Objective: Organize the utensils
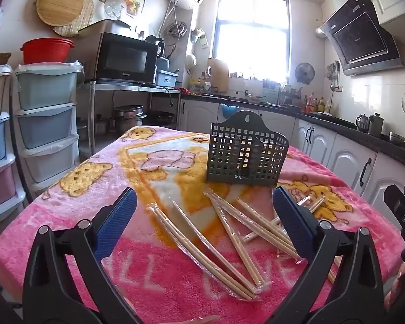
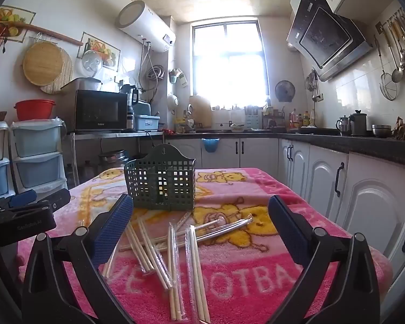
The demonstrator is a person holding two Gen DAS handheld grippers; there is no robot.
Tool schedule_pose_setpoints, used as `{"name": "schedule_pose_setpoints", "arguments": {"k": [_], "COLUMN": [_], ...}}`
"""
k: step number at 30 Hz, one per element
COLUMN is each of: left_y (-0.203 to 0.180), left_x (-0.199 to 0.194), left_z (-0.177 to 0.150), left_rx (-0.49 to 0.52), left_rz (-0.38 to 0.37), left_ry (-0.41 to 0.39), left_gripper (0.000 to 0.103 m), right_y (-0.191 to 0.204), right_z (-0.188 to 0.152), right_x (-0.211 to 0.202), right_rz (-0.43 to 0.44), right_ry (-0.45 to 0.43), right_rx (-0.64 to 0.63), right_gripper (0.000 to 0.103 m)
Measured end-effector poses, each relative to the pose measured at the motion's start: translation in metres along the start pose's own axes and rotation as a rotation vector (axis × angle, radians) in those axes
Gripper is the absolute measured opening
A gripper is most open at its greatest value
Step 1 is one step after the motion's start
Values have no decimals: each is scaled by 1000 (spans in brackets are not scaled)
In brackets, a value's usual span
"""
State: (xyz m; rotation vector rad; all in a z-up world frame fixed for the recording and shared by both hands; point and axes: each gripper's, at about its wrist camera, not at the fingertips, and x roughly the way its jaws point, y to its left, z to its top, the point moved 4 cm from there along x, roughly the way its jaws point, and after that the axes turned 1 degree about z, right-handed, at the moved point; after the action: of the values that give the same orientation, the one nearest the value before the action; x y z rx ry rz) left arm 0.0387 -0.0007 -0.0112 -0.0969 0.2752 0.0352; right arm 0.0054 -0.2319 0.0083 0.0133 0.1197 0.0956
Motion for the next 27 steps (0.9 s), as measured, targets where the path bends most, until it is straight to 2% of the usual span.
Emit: {"name": "schedule_pose_setpoints", "arguments": {"k": [16,27], "left_y": [9,1], "left_x": [8,-1], "left_z": [-2,5], "left_rx": [-16,-7], "left_rz": [-9,-2], "left_ry": [4,-4], "left_gripper": [93,93], "right_y": [1,-1], "right_z": [-3,3], "right_x": [-1,-2], "right_rz": [2,-1], "right_ry": [-10,-14], "right_rx": [6,9], "right_gripper": [97,97]}}
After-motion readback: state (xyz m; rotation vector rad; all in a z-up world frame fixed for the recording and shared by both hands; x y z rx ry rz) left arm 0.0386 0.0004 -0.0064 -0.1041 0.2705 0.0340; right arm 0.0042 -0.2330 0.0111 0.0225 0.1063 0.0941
